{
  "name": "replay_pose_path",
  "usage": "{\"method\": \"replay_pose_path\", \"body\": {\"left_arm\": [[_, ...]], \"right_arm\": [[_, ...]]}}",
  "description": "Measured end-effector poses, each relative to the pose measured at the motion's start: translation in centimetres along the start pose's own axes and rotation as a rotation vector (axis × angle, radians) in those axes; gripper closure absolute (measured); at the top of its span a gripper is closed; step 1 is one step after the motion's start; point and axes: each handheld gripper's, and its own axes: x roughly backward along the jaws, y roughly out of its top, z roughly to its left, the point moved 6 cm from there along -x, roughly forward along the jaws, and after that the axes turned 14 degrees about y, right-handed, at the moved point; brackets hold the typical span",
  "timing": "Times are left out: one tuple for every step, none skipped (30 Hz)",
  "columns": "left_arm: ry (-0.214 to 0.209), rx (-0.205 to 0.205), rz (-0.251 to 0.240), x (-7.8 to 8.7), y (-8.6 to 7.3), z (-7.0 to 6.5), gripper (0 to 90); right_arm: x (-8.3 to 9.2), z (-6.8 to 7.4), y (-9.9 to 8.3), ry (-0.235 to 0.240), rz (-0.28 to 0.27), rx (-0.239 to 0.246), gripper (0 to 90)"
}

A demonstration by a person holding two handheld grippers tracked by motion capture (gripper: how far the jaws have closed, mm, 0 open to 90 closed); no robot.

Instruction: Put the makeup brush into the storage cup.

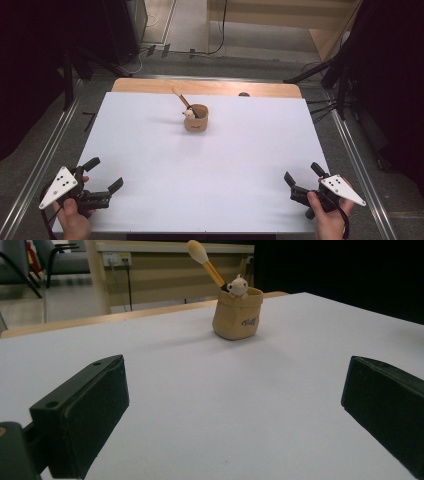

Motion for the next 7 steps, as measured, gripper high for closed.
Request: {"method": "replay_pose_path", "body": {"left_arm": [[0.001, 0.000, 0.003, -0.08, -0.05, 0.01, 0.0], [0.000, 0.004, 0.004, -0.17, -0.09, -0.04, 0.0], [-0.001, -0.004, 0.008, -0.22, -0.13, -0.05, 0.0], [-0.002, -0.004, 0.008, -0.27, -0.12, -0.10, 0.0], [-0.002, -0.005, 0.009, -0.29, -0.11, -0.16, 0.0], [-0.003, -0.006, 0.008, -0.33, -0.08, -0.21, 0.0], [-0.005, -0.009, 0.008, -0.38, -0.08, -0.26, 0.0]], "right_arm": [[0.09, -0.05, -0.06, -0.001, -0.001, -0.009, 0.0], [0.15, -0.06, -0.10, -0.003, -0.001, -0.008, 0.0], [0.18, -0.04, -0.16, -0.005, 0.004, 0.001, 0.0], [0.14, -0.04, -0.22, -0.010, 0.010, 0.011, 0.0], [0.11, -0.01, -0.31, -0.012, 0.018, 0.014, 0.0], [0.08, -0.02, -0.37, -0.013, 0.023, 0.018, 0.0], [0.03, 0.00, -0.39, -0.010, 0.021, 0.020, 0.0]]}}
